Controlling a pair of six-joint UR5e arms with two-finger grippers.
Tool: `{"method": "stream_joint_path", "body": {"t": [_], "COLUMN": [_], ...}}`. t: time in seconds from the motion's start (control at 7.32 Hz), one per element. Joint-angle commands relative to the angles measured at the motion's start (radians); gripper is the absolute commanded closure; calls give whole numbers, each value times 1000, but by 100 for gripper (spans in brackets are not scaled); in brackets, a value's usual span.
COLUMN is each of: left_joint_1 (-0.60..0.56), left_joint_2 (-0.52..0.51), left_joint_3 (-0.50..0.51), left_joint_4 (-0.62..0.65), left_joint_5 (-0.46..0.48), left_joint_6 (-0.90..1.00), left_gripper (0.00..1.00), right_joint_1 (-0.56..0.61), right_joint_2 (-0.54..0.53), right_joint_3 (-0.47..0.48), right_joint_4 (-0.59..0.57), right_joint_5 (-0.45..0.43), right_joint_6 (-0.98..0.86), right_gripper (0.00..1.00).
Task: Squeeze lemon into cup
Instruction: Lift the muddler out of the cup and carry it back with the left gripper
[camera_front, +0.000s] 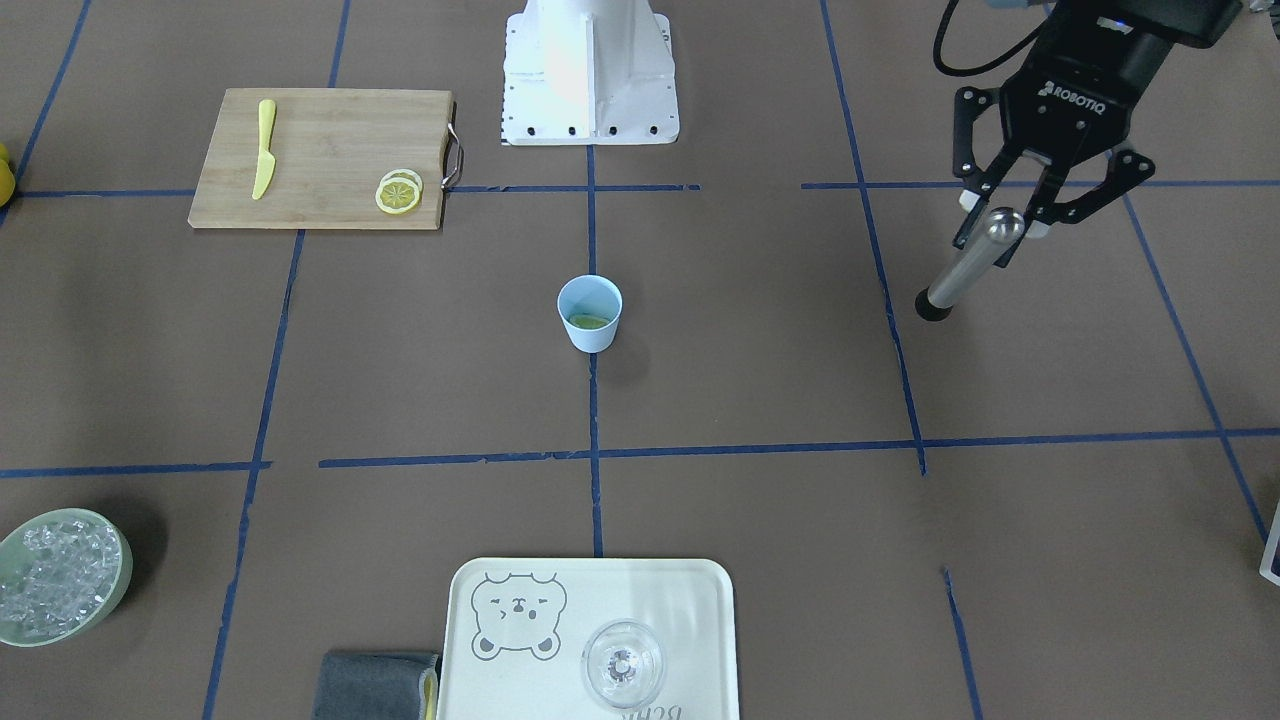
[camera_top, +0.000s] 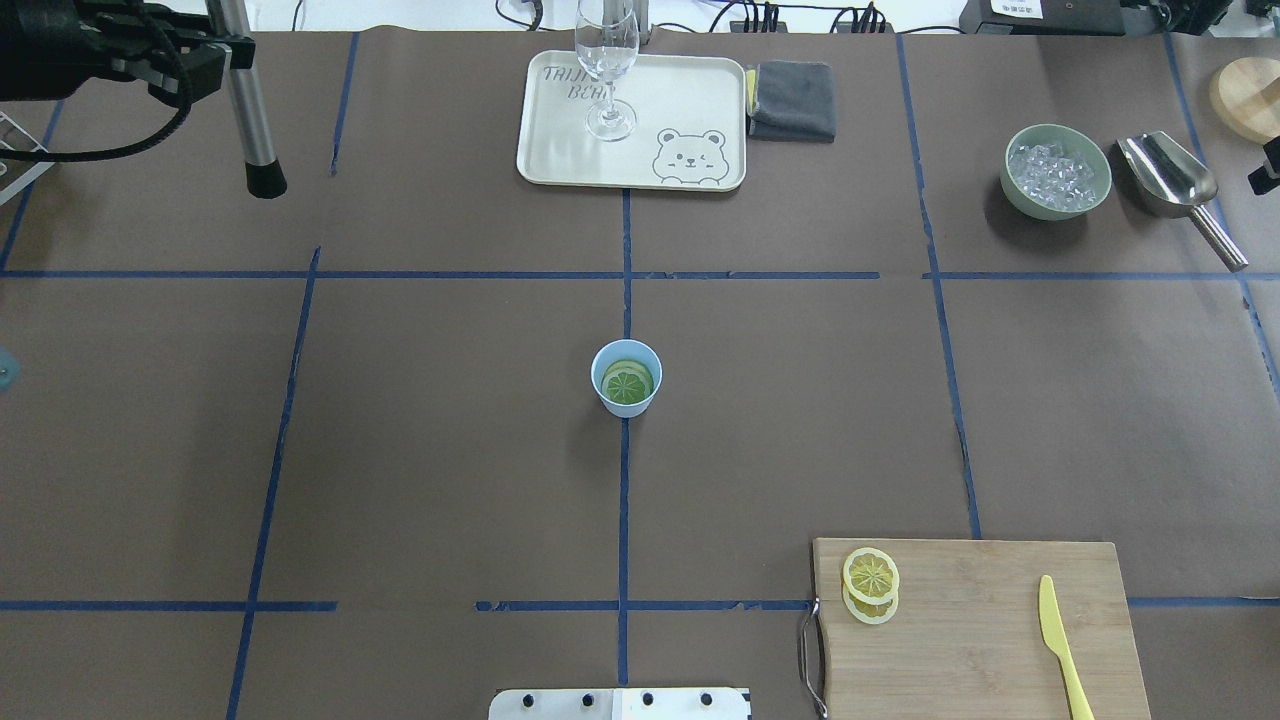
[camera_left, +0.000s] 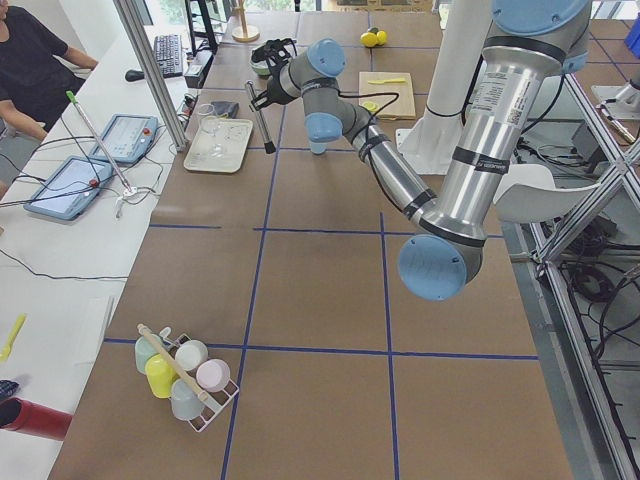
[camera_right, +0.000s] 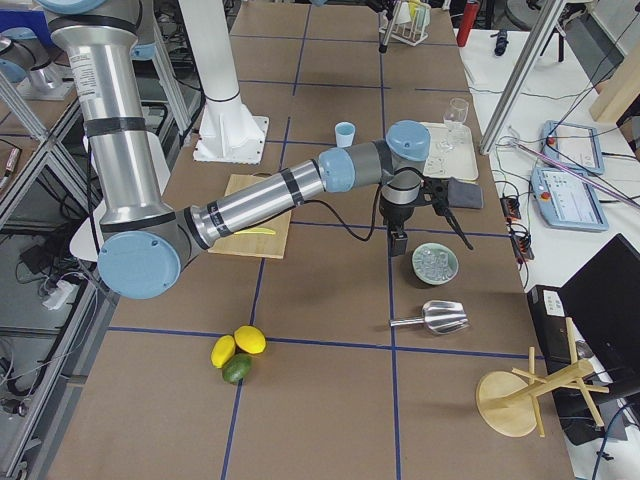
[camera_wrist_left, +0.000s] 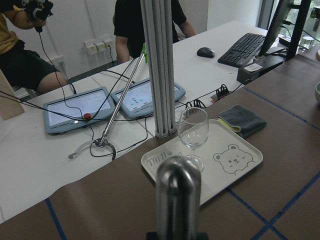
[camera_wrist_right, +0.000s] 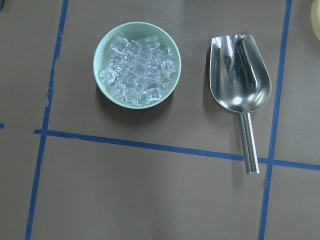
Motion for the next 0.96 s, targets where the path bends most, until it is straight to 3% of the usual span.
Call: {"method": "stream_joint_path", "body": {"t": [0.0, 0.27, 0.55, 0.82], "left_joint_1": [-7, -26, -27, -13], "left_joint_2": [-4, 3, -1, -7], "left_joint_3": [-84, -54, -49, 29], "left_joint_4": [327, 485, 712, 899], "left_joint_5": [-64, -197, -195, -202], "left_joint_6": [-9, -17, -2, 0], "left_gripper": [100, 100, 100, 100], "right_joint_1": [-1, -1, -1, 0], "right_joint_2": [1, 1, 1, -11], "right_joint_3": [-2, 0, 0, -2], "right_joint_4": [0, 0, 0, 0], "right_joint_5": [0, -2, -2, 0], "right_joint_6": [1, 1, -1, 5], "right_gripper": [0, 0, 0, 0]}}
